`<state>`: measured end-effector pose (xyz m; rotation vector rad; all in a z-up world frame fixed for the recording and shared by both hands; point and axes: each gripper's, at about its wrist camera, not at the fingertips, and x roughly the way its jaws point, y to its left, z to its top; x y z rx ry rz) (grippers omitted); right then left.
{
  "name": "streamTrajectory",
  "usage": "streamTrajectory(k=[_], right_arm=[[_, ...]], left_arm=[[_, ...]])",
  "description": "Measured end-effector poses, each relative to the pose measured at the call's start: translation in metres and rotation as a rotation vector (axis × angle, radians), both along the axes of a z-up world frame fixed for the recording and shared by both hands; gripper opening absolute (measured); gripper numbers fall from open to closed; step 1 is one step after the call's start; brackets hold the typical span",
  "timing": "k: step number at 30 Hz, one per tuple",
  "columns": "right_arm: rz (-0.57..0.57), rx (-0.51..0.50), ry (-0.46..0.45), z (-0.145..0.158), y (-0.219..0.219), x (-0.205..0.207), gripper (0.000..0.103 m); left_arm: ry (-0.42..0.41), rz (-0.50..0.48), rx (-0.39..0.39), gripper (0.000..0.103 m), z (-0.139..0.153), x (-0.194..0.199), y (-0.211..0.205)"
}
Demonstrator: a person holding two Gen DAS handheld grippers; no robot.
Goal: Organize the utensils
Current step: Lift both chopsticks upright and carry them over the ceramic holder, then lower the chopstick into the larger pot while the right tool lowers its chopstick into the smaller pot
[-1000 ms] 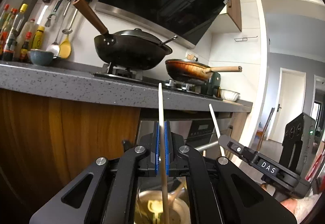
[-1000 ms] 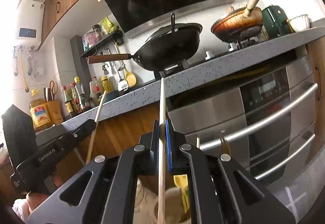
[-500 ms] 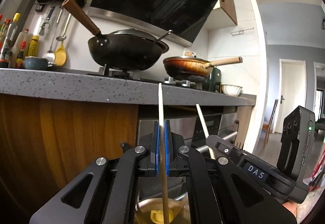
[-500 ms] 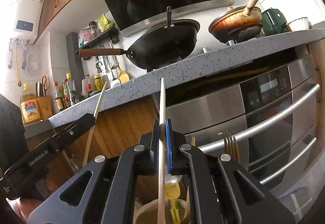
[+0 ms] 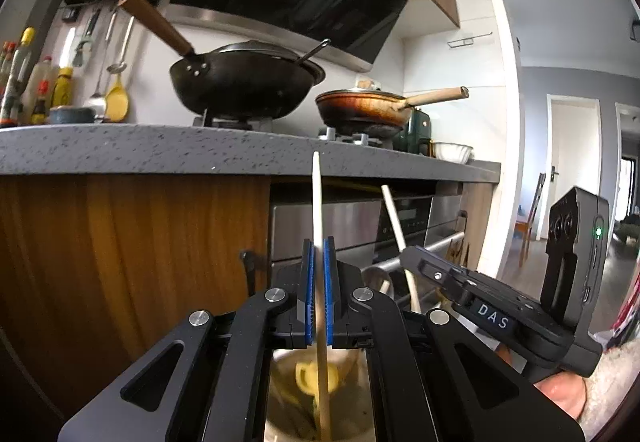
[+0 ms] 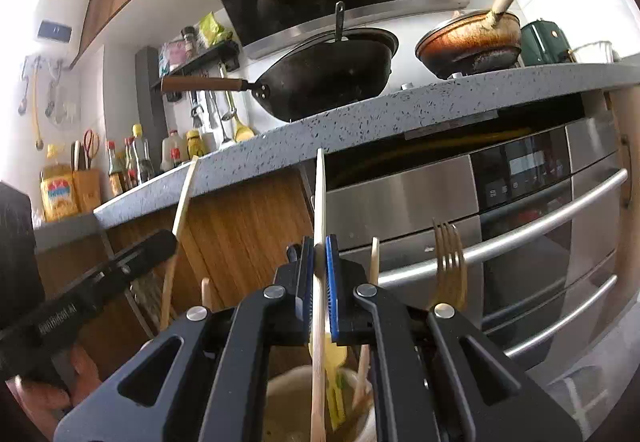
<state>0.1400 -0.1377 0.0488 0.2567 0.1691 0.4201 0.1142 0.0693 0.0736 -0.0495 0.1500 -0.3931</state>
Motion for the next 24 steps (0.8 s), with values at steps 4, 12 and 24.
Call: streamTrajectory(k=[4,12,24], right_arm=[[0.004,-0.043,0.024,-0.002,-0.005,-0.015,0.006],[0.020,-0.126,0.043,-0.007,-0.014,-0.048,0.006],[0.027,-0.135,0.093,-0.019,-0.018,-0.047,0.006]], left_arm=[[0.050,0.014,-0.013,0.005,0.000,-0.015,0.007],[0.128,0.010,-0.017,0.005,-0.013,-0.045,0.005],[0.226,0.044,0.017,0.005,-0.034,-0.036,0.006]])
